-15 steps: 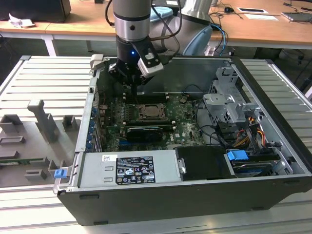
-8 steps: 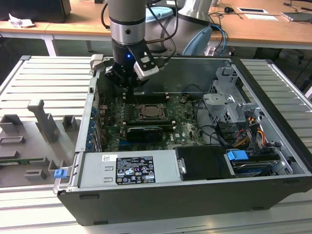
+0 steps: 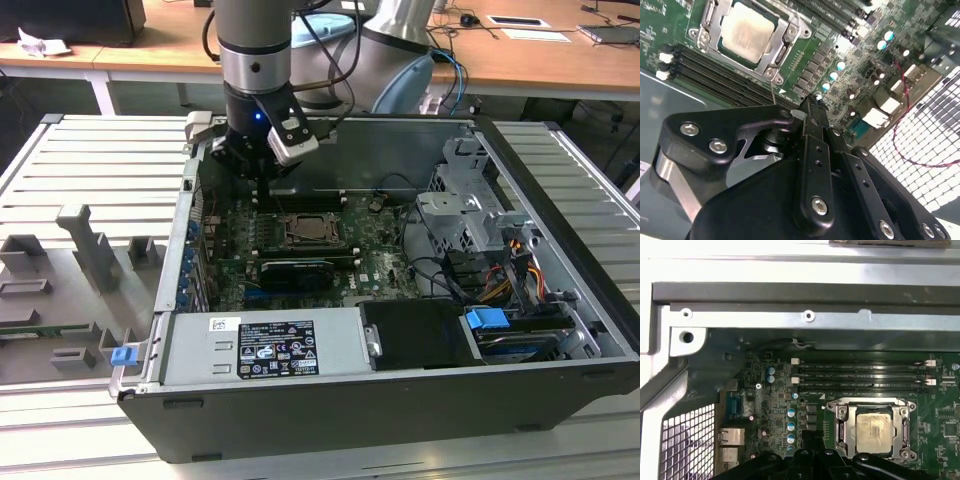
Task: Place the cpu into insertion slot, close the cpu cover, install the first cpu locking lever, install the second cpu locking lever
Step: 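Install the first cpu locking lever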
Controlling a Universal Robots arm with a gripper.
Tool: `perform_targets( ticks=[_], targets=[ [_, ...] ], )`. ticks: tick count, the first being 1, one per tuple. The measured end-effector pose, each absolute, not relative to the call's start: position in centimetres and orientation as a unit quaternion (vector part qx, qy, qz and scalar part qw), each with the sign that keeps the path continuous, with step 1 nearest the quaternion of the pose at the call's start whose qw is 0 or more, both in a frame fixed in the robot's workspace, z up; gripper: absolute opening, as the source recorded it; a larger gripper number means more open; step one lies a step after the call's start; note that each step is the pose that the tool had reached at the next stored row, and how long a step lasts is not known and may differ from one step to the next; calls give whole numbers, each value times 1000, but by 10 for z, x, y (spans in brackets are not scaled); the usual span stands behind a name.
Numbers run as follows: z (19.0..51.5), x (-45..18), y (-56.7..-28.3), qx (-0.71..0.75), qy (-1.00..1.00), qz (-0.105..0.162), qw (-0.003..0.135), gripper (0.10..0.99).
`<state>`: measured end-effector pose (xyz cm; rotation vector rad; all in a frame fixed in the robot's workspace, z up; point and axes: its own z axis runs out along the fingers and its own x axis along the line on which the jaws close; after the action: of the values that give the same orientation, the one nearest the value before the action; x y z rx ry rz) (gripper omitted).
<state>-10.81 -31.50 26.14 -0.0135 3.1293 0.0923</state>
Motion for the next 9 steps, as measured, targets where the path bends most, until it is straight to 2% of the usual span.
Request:
perform_targets(
  ticks=[9],
  targets=[
    [257,-110,-301,-5,1000,30,5,106]
  ],
)
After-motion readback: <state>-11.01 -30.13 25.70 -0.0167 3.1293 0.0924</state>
